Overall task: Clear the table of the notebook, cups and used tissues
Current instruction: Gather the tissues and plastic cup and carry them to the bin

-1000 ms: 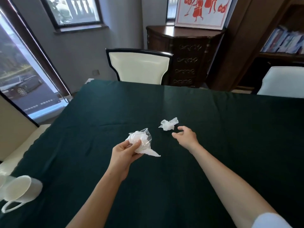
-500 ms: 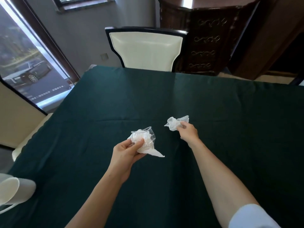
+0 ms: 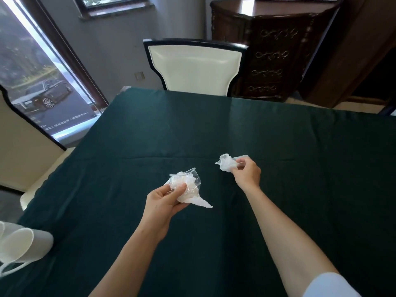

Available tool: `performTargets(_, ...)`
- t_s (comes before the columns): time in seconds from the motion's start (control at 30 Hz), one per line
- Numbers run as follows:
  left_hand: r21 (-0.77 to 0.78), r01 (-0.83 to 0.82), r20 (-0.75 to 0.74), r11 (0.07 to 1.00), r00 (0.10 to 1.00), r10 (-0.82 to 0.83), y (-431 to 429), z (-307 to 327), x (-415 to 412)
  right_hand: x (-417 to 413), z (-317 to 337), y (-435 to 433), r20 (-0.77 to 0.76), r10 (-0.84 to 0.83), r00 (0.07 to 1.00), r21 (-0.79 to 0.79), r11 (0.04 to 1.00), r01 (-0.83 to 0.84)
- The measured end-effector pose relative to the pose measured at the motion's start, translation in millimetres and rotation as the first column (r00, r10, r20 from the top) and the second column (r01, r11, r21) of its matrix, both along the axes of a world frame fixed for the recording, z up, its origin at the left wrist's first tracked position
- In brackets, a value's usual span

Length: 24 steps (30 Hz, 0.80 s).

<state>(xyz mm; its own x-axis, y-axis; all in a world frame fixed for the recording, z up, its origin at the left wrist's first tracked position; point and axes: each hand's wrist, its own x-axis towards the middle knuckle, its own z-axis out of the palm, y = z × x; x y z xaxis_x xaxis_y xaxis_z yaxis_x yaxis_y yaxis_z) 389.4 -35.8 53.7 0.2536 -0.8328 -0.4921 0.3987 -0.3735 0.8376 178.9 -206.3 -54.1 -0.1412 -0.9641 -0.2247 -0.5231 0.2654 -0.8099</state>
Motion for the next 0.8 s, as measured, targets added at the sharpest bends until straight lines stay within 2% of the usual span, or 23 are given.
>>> performTargets(0.07, -0.004, -0.014, -0.001, 1.000, 1.000, 0.014, 1, -1, 4, 1, -6, -5, -0.213, 0.147, 0.966, -0.016, 0.988, -0.154)
performTargets(0.13, -0.002, -0.025, 0.000, 1.000, 1.000, 0.025, 2, -3, 6, 2, -12, -9, -0.380, 0.285, 0.880, 0.034, 0.955, -0.295)
performTargets(0.2, 0.005, -0.040, -0.002, 0.999, 0.999, 0.040, 5, -6, 9, 4, -16, -10, -0.455, 0.328, 0.828, 0.060, 0.939, -0.339)
performTargets(0.3, 0.002, -0.049, -0.006, 0.999, 0.999, 0.049, 8, -10, 13, 3, -17, -6, -0.475, 0.328, 0.817, 0.030, 0.934, -0.357)
performTargets(0.4, 0.001, -0.048, -0.003, 0.999, 0.999, 0.048, 11, -11, 15, 3, -11, 5, -0.372, 0.347, 0.861, 0.022, 0.931, -0.365)
performTargets(0.57, -0.001, -0.057, 0.000, 0.998, 0.998, 0.057, 25, -8, 13, 11, 27, 41, -0.054, 0.259, 0.964, -0.029, 0.965, -0.260)
performTargets(0.7, -0.012, -0.036, 0.040, 0.999, 0.999, 0.036, 38, 2, 6, 13, 77, 83, 0.158, 0.253, 0.955, -0.068, 0.967, -0.245)
performTargets(0.8, -0.040, -0.029, 0.055, 0.999, 0.998, 0.031, 48, 15, 0, 5, 117, 119, 0.316, 0.297, 0.901, -0.084, 0.955, -0.285)
